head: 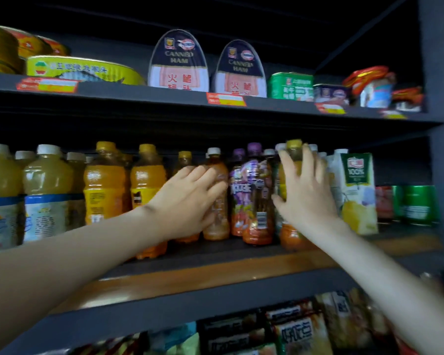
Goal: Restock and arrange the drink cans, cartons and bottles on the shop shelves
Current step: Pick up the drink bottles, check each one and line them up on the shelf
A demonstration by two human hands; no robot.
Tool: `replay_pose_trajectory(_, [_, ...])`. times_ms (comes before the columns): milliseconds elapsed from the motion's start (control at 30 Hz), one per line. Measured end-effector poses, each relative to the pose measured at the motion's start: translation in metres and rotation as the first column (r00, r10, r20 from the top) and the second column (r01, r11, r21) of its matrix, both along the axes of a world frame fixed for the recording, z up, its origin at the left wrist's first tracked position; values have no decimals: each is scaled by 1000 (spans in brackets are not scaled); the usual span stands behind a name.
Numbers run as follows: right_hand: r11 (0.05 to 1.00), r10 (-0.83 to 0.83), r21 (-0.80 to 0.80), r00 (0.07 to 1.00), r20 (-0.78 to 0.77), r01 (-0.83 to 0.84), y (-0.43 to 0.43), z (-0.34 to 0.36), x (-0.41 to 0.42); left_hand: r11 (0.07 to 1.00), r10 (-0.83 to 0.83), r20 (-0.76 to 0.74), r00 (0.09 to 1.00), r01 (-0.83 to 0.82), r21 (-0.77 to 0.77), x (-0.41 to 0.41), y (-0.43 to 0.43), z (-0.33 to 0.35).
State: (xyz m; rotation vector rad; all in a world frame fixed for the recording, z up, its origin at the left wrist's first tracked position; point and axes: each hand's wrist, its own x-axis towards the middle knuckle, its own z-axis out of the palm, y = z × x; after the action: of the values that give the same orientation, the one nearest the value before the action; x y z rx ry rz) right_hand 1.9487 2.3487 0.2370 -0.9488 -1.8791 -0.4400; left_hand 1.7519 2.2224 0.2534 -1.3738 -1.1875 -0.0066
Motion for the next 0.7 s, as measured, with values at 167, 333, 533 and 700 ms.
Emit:
replay_pose_trajectory(167, [949,169,-260,984,-62,-179,11,-6,11,991,-135,-40,990,133,-29,35,26,-1])
replay_pose_trajectory(333, [881,382,-232,908,-171,-414,8,-8,12,988,-154,-22,988,153,-38,30,30,-4])
replay_pose_trajectory(533, [686,672,-199,714,-195,-700,-8,-5,-21,997,54,12,998,-54,-63,-15,5,-1])
replay_pose_trajectory(700, [535,801,-262,581,-146,-804,-18,2,-70,965,245,10,969,-243,-102,-60,-40,-2])
